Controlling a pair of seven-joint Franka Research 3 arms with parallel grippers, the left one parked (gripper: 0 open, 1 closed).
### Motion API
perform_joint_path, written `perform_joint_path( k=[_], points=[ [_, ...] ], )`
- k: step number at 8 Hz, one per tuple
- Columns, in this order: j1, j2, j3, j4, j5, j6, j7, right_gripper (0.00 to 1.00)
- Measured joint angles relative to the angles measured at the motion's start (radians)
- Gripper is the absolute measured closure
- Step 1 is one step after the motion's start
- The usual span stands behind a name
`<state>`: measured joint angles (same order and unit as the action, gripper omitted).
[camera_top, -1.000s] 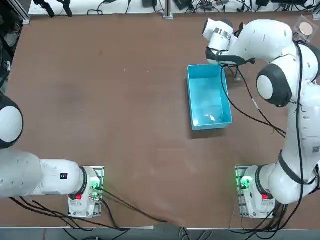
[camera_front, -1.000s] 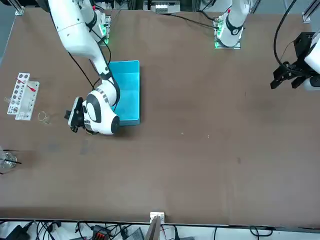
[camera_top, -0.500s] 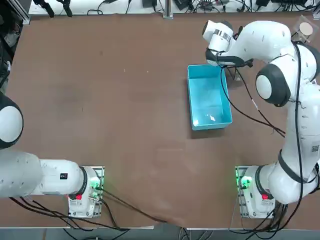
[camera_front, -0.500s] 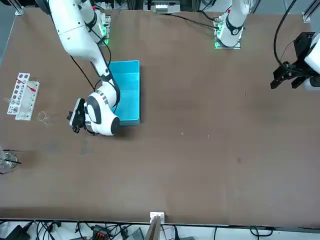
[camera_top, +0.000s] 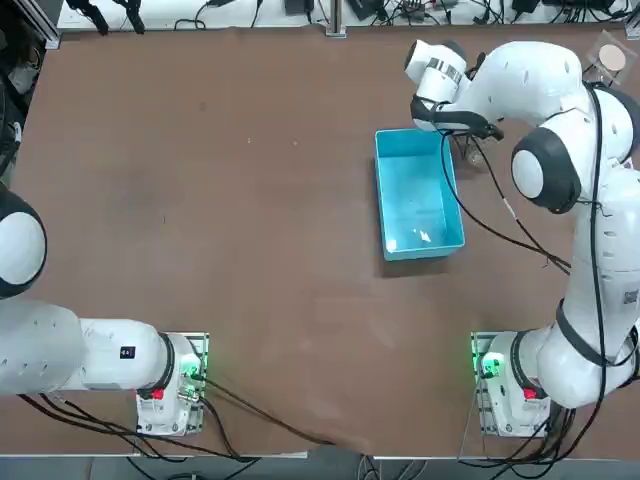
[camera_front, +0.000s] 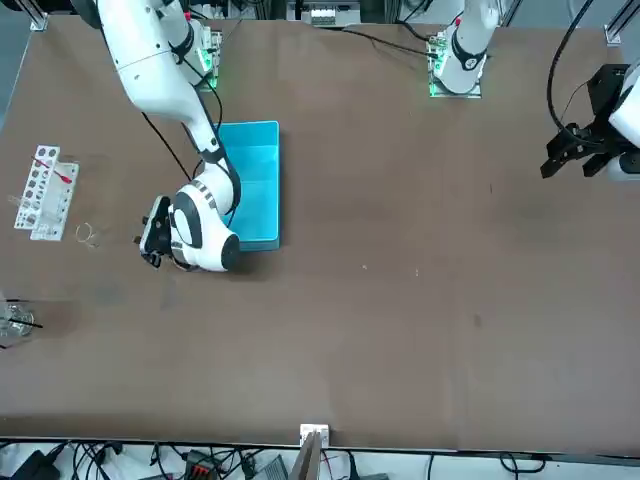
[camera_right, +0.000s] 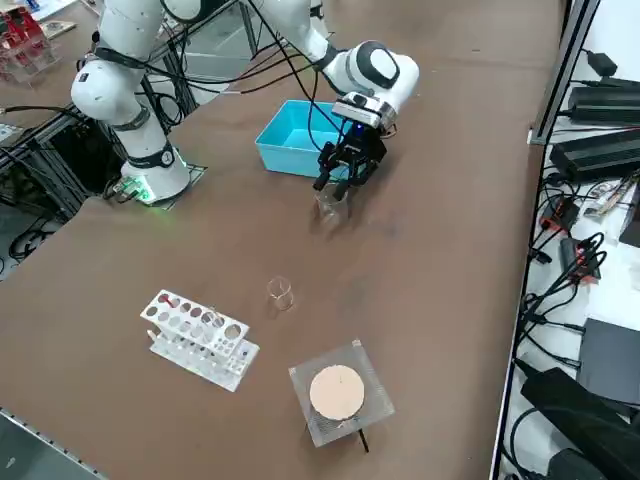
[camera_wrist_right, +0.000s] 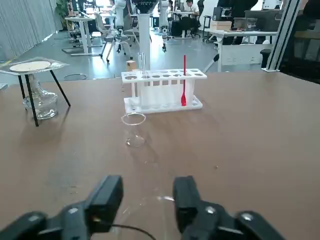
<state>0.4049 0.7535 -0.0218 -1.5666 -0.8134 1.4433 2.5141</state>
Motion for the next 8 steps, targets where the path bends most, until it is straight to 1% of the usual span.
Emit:
perform_joint_path(
  k=[1,2,6,8],
  points=[
    [0.000,0.000,0.000,0.001,0.000,-0.003,-0.018,0.08],
    [0.000,-0.001,0.000,0.006,0.000,-0.018,-0.051,0.01],
    [-0.014,-0.018,-0.005,0.045,0.000,-0.151,-0.222,0.00],
    [-0.035,-0.025,-0.008,0.045,-0.002,-0.187,-0.266,0.00]
  ],
)
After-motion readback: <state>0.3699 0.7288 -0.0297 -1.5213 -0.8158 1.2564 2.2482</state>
